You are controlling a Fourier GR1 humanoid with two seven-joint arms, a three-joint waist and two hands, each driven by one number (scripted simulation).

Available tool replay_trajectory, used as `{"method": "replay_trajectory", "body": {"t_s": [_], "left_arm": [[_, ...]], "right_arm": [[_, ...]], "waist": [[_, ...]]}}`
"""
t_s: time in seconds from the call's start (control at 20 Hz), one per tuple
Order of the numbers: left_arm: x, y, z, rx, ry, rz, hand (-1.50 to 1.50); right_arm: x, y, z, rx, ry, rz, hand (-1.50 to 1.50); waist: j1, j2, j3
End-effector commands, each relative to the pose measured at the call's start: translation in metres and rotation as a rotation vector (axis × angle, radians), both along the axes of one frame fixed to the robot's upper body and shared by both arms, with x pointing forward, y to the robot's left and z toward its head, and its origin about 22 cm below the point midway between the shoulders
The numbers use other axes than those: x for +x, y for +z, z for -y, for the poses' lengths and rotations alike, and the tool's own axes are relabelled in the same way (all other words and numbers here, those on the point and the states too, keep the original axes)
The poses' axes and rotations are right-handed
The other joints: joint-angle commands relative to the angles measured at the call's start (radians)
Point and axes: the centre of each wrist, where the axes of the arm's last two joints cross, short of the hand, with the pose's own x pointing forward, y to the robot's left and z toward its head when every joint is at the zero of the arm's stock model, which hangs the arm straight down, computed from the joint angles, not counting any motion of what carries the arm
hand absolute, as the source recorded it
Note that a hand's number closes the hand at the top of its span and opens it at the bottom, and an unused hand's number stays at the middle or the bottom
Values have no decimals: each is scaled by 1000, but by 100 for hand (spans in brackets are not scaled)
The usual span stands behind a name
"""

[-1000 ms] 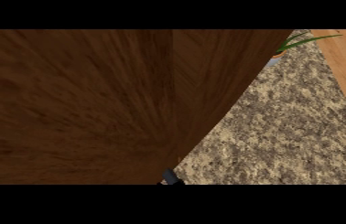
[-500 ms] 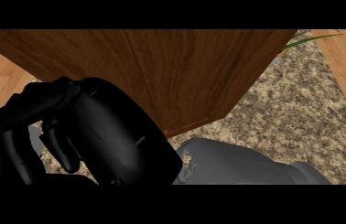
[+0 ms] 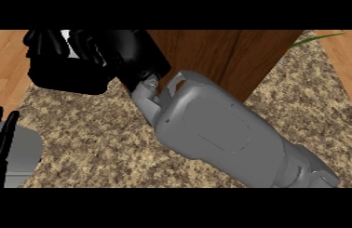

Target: Pick up the wine, place it into the cabinet and close the cabinet

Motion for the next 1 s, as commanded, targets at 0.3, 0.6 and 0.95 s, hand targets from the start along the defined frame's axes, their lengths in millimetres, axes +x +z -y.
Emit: {"method": "replay_trajectory", "body": {"t_s": [0.3,0.6,0.95], "left_arm": [[-2,-8,4,20,-21,-15,-150],[-2,-6,0,1,-3,-13,-150],[6,3,7,7,-16,9,-150]], "right_arm": [[70,-18,31,-34,-58,-23,150],[83,-32,52,-59,-124,12,150],[93,-48,67,-95,-116,44,150]], "waist": [[-2,4,0],[0,3,0],[-7,9,0]]}}
